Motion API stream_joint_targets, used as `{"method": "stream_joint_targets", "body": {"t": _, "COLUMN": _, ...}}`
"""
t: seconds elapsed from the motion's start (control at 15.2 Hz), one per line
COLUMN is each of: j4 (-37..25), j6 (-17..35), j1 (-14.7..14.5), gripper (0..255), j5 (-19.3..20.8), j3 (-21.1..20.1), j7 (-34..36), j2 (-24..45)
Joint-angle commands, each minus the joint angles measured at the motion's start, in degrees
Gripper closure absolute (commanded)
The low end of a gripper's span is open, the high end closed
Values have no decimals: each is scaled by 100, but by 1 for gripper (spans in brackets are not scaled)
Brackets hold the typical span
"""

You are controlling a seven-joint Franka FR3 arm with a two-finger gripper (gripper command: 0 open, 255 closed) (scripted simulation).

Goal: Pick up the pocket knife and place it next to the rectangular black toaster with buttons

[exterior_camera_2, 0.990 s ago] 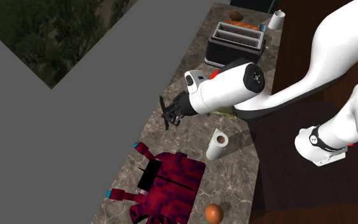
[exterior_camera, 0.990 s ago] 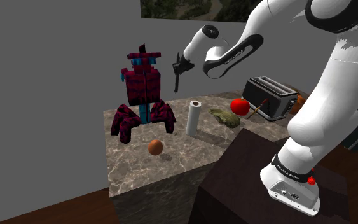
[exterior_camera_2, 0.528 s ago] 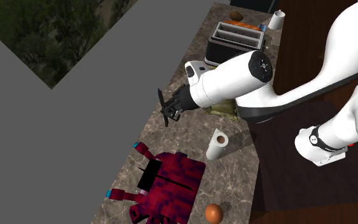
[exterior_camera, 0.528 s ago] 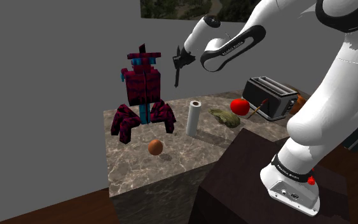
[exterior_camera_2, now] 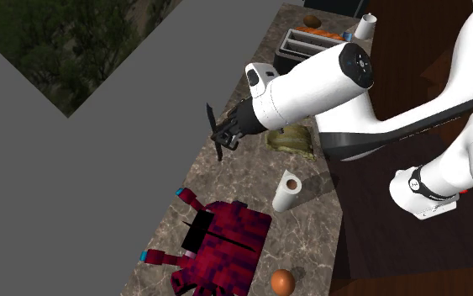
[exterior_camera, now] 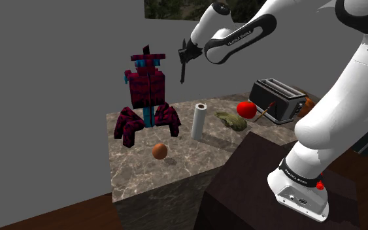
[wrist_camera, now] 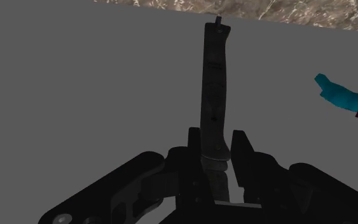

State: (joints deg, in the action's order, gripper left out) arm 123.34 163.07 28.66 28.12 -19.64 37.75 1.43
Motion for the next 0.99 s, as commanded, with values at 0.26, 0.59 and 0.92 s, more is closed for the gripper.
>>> {"method": "stream_joint_targets", "body": {"t": 0.26, "j4": -210, "j6": -386, "j1": -18, "gripper": 255, "j5": -585, "j3": -49, "j7": -511, "j2": -219}}
{"method": "stream_joint_targets", "body": {"t": 0.59, "j4": -422, "j6": -717, "j1": -50, "gripper": 255, "j5": -937, "j3": -51, "j7": -827, "j2": -367}}
{"method": "stream_joint_targets", "body": {"t": 0.92, "j4": -652, "j6": -1033, "j1": -79, "gripper": 255, "j5": -1183, "j3": -42, "j7": -1054, "j2": -475}}
